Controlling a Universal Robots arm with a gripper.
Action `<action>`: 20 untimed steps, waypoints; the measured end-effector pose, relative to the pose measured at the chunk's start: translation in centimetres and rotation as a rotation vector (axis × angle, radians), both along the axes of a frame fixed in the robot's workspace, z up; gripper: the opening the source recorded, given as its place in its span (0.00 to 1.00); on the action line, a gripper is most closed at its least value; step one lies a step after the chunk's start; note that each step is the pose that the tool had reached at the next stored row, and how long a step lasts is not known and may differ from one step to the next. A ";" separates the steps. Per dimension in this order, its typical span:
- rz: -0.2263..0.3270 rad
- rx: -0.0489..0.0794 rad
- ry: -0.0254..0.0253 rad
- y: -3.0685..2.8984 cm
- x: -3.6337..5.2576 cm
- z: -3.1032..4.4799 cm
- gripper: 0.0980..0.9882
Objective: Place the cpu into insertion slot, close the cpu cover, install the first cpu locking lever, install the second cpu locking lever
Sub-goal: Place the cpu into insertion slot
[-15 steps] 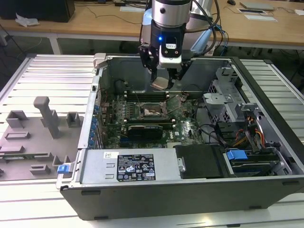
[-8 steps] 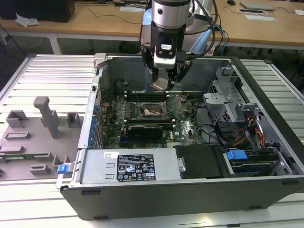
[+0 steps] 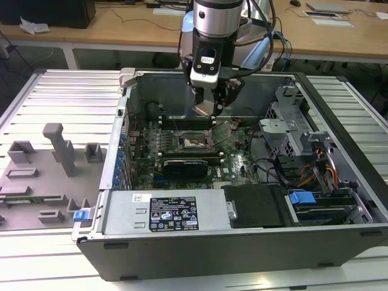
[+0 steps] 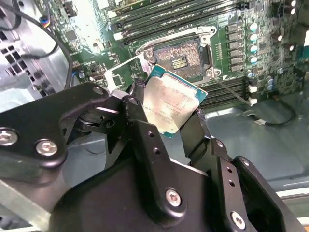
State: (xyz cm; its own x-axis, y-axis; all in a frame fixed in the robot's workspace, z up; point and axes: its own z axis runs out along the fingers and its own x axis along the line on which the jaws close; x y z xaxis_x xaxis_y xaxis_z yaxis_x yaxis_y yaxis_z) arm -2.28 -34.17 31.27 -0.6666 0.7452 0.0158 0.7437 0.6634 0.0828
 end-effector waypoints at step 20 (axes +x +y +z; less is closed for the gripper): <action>-0.447 -0.001 0.0001 0.00 0.00 -0.86 0.50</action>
